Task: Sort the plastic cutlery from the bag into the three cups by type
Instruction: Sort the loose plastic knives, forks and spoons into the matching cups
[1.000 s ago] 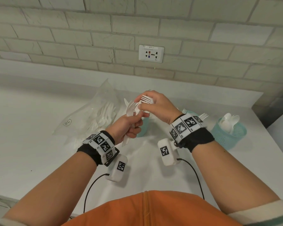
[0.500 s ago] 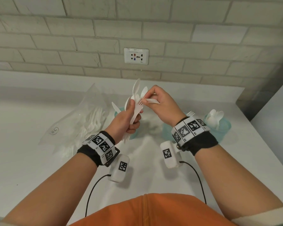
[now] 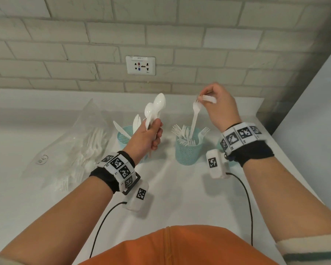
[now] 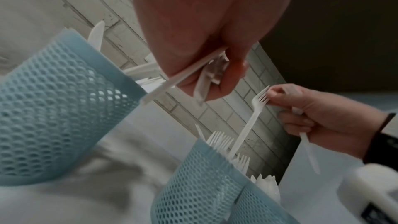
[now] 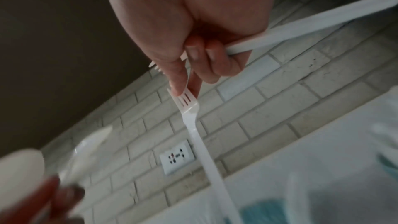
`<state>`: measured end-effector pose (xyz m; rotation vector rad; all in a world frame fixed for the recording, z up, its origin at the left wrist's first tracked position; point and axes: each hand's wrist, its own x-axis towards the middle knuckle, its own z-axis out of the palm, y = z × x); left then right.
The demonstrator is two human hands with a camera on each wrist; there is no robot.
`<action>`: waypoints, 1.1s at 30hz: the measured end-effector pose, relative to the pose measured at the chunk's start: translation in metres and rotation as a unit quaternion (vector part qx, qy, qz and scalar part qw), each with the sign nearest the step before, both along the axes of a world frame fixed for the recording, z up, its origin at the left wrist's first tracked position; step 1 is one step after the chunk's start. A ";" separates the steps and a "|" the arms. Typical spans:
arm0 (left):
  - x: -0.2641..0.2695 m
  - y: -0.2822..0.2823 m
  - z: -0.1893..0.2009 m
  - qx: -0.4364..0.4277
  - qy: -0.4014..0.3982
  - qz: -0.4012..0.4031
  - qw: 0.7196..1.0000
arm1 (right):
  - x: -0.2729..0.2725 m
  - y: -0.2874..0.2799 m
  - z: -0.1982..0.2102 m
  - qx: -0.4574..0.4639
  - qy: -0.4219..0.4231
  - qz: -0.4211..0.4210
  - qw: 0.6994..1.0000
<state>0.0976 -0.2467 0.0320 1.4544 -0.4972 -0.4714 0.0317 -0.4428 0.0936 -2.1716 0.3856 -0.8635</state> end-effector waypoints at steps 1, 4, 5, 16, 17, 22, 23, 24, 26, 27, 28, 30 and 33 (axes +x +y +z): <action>-0.002 -0.003 0.000 -0.004 -0.002 -0.004 1.000 | -0.002 -0.001 -0.010 -0.015 0.032 -0.017 0.999; -0.003 -0.010 -0.002 -0.009 -0.017 -0.016 1.000 | -0.010 -0.001 -0.036 -0.026 0.104 -0.011 0.994; -0.003 -0.012 -0.002 -0.007 -0.021 -0.020 1.000 | -0.011 0.000 -0.041 -0.020 0.119 -0.001 0.993; -0.009 -0.033 -0.013 0.031 -0.082 -0.002 0.996 | -0.006 -0.005 -0.009 0.048 -0.063 -0.005 0.997; -0.008 -0.034 -0.015 0.041 -0.097 0.001 0.994 | -0.004 -0.005 -0.016 0.074 -0.062 -0.006 0.995; -0.006 -0.039 -0.024 0.084 -0.192 0.015 0.978 | -0.005 -0.011 -0.057 0.062 0.059 0.003 0.996; -0.006 -0.041 -0.025 0.088 -0.209 0.020 0.974 | -0.005 -0.011 -0.062 0.051 0.103 0.018 0.993; -0.007 -0.042 -0.026 0.090 -0.225 0.026 0.970 | -0.006 -0.010 -0.064 0.046 0.144 0.031 0.988; -0.005 -0.045 -0.030 0.094 -0.259 0.036 0.961 | -0.010 -0.008 -0.060 0.012 0.187 0.029 0.982; -0.003 -0.045 -0.033 0.105 -0.276 0.036 0.955 | -0.013 -0.006 -0.055 -0.012 0.174 0.018 0.985; -0.002 -0.045 -0.035 0.118 -0.290 0.033 0.949 | -0.016 -0.003 -0.049 -0.018 0.134 0.015 0.991; -0.003 -0.046 -0.035 0.144 -0.305 0.023 0.941 | -0.022 0.004 -0.036 0.048 0.027 0.046 0.997; -0.007 -0.052 -0.030 0.150 -0.334 0.018 0.930 | -0.026 0.012 -0.025 0.135 -0.020 0.100 0.986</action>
